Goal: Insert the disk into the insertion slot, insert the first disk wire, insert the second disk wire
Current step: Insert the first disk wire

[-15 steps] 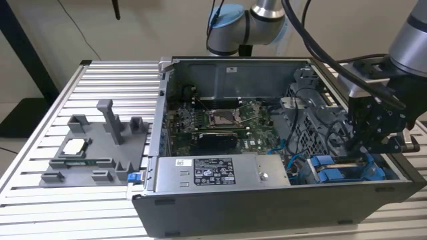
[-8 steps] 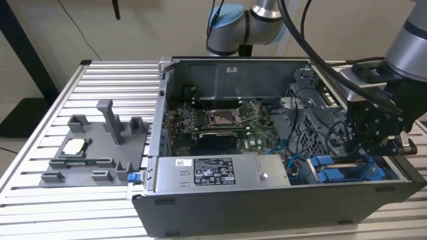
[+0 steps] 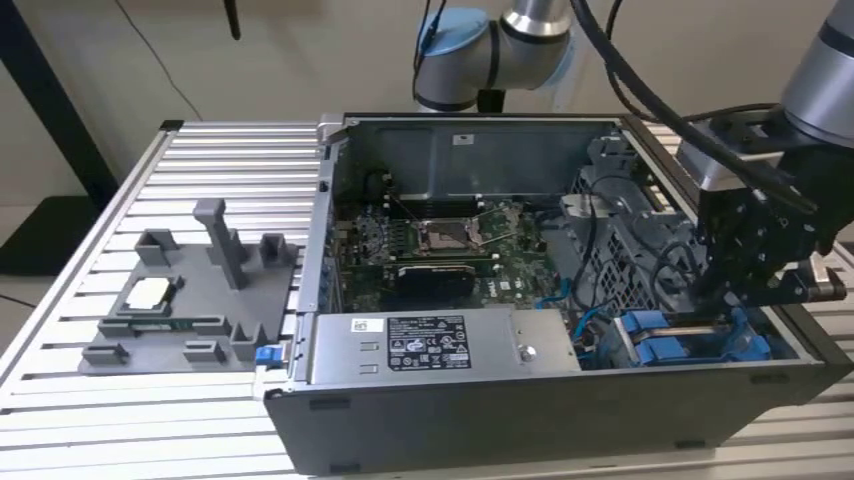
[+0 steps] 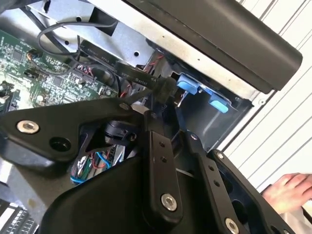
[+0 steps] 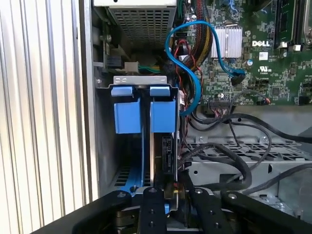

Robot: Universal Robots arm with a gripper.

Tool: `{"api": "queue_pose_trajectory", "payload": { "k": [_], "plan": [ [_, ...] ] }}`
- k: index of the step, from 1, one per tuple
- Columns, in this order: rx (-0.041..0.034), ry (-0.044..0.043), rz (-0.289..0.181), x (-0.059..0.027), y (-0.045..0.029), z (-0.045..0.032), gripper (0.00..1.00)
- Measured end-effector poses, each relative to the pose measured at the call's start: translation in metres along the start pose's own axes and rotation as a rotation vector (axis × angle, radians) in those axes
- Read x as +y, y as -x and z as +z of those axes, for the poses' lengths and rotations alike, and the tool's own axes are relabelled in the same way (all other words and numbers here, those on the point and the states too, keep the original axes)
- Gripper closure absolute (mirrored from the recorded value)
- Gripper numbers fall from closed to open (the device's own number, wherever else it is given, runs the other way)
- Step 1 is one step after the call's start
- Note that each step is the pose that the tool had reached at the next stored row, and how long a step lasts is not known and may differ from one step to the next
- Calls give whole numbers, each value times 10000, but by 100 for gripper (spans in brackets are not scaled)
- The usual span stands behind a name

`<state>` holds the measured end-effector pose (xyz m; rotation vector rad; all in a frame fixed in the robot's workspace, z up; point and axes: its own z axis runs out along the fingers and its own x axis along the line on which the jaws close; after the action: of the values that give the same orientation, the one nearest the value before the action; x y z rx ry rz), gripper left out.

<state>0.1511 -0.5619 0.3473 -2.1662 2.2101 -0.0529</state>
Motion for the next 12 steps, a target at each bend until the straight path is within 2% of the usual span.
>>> {"api": "queue_pose_trajectory", "payload": {
  "k": [9, 12],
  "plan": [
    [-2, 0, 1, -18, 4, -403, 73],
    [-3, 0, 0, -18, 4, -418, 73]
  ]
}}
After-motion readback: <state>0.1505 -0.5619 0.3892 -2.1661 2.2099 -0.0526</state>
